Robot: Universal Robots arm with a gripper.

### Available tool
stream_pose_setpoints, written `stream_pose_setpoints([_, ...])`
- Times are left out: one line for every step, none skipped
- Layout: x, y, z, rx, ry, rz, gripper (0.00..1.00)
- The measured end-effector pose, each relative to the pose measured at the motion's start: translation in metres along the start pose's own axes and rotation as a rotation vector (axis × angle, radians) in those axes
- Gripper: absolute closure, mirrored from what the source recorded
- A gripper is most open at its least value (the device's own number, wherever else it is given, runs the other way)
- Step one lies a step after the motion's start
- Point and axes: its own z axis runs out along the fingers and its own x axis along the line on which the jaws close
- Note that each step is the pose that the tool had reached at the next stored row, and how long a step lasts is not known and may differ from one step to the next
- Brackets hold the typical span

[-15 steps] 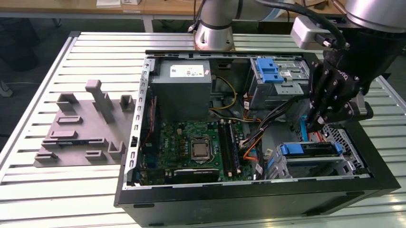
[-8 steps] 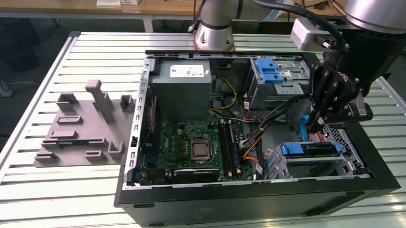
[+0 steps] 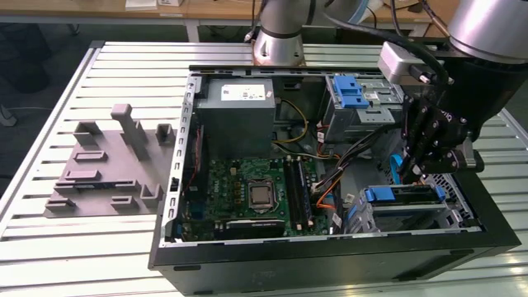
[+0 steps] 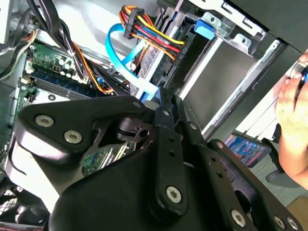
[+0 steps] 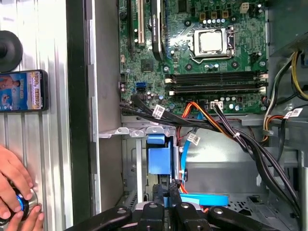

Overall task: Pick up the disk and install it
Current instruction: 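Insert the second disk wire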

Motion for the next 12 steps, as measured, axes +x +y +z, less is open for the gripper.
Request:
stream_pose_setpoints([0.0000, 0.0000, -0.0001, 0.0000, 0.0002, 0.000, 0.84])
stream_pose_setpoints([0.0000, 0.0000, -0.0001, 0.0000, 0.0004, 0.000, 0.84])
stream_pose_setpoints([0.0000, -0.0003, 0.0000, 0.0000, 0.0004, 0.000, 0.84])
stream_pose_setpoints([0.0000, -0.0011, 0.0003, 0.0000, 0.0003, 0.000, 0.84])
stream_pose_setpoints([-0.0001, -0.0022, 0.0007, 0.0000, 0.0003, 0.000, 0.84])
stream_pose_setpoints([-0.0003, -0.0029, 0.0013, 0.0000, 0.0001, 0.000, 0.84])
stream_pose_setpoints([-0.0004, -0.0036, 0.0021, 0.0000, 0.0001, 0.000, 0.84])
stream_pose_setpoints([-0.0005, -0.0038, 0.0028, -0.0001, 0.0002, 0.000, 0.84])
stream_pose_setpoints([-0.0006, -0.0039, 0.0035, 0.0000, 0.0003, 0.000, 0.84])
stream_pose_setpoints([-0.0007, -0.0039, 0.0041, -0.0001, 0.0003, 0.000, 0.84])
stream_pose_setpoints([-0.0007, -0.0039, 0.0043, 0.0000, 0.0005, 0.000, 0.84])
stream_pose_setpoints([-0.0007, -0.0040, 0.0044, -0.0001, 0.0005, 0.000, 0.84])
